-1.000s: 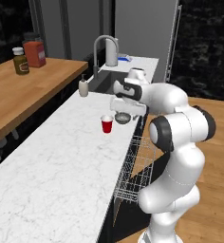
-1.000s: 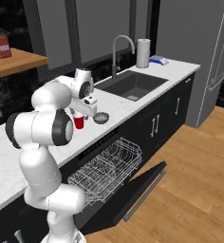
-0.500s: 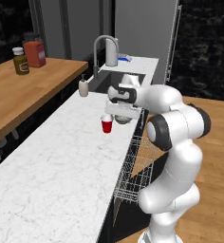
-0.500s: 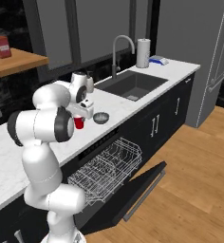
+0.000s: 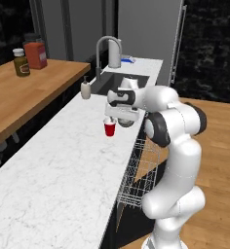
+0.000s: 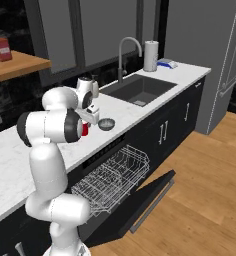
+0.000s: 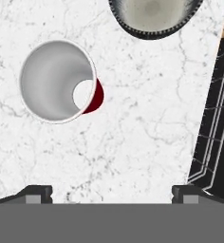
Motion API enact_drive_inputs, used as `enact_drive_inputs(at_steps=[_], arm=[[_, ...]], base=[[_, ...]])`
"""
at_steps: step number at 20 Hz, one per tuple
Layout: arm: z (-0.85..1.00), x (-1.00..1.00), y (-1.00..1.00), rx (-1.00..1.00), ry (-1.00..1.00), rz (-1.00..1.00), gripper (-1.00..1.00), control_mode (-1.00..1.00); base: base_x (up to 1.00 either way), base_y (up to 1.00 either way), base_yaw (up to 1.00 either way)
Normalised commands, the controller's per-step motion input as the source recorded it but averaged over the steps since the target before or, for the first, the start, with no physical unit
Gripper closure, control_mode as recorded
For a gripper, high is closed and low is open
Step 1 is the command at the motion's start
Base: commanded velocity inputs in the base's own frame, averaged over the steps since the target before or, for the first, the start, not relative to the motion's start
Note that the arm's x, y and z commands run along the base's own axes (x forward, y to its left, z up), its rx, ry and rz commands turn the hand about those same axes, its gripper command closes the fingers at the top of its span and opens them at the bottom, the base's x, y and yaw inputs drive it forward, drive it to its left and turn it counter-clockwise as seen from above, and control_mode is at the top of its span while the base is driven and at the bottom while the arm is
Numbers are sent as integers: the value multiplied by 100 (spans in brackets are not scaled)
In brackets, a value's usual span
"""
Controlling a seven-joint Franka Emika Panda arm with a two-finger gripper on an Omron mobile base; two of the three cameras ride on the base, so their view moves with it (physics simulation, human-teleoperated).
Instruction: Pick up the cup and bowl from the counter, place them in the dishwasher, and close the dishwasher door.
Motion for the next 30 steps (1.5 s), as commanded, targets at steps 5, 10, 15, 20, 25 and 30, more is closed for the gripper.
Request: enact_drive_inputs(at_steps=[5,10,15,20,25,30], arm=[[-19,33,0,0,-3,-2,-100,-100],[-23,31,0,0,-3,-2,-100,-100],[-25,24,7,0,-5,-1,-100,-100],[-21,36,12,0,-1,-1,-100,-100],[-19,39,8,0,0,-1,-100,-100],[-14,20,0,0,0,-1,-100,-100]], base=[[0,0,0],[0,0,0],[0,0,0],[0,0,0],[0,0,0],[0,0,0]])
